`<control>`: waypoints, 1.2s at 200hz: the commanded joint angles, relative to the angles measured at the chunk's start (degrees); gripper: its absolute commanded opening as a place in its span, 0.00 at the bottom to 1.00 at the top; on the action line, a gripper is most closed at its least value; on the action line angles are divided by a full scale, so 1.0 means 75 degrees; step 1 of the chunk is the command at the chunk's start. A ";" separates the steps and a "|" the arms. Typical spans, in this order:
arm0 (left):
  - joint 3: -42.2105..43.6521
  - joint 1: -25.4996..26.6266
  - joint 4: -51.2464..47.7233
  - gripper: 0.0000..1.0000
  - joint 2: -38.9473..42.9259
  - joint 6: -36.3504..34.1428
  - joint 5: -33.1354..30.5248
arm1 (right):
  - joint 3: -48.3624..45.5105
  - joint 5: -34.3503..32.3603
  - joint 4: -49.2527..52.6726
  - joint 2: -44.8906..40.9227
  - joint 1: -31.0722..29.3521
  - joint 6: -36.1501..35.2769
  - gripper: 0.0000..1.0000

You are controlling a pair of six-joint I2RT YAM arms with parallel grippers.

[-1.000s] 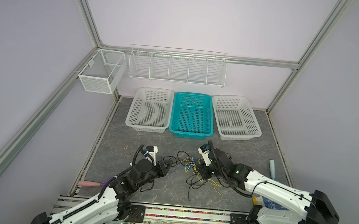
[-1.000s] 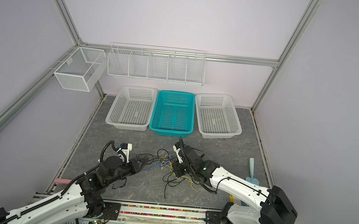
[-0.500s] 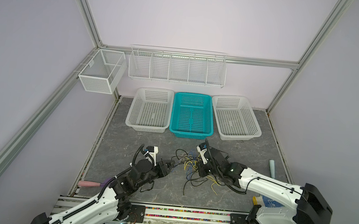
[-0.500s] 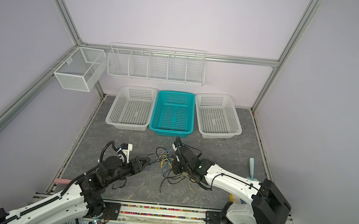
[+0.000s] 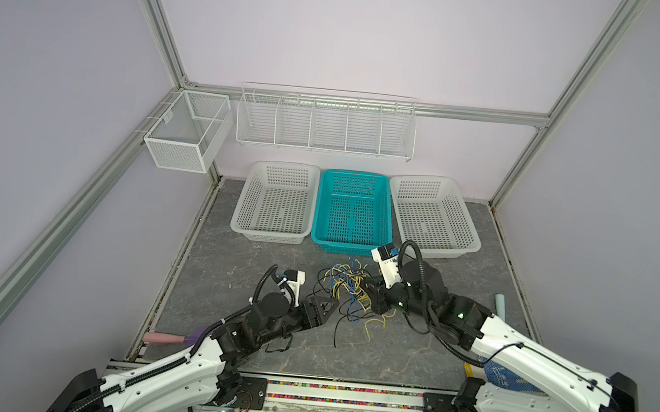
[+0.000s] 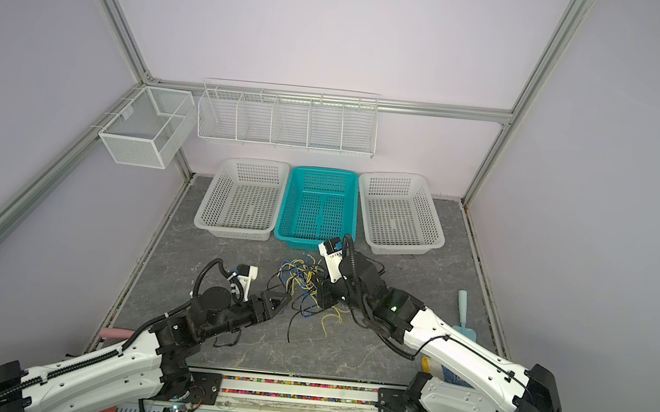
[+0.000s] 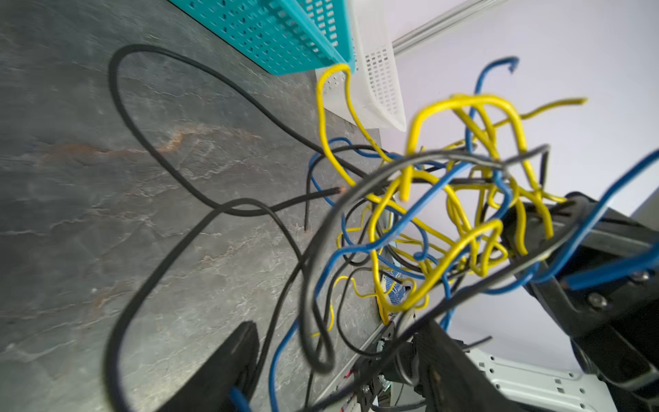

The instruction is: Untangle the cables

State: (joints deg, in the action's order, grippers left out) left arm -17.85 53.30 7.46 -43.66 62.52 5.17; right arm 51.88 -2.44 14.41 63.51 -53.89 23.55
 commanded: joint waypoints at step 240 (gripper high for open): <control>-0.1396 0.0279 -0.1960 0.80 0.0471 0.0158 -0.0858 | -0.0877 0.0645 -0.0007 0.0064 0.1050 0.0484 0.06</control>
State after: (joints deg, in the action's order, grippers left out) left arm -30.55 55.05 -17.50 -35.77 61.39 -5.69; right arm 45.82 -4.14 20.05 64.86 -44.45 27.81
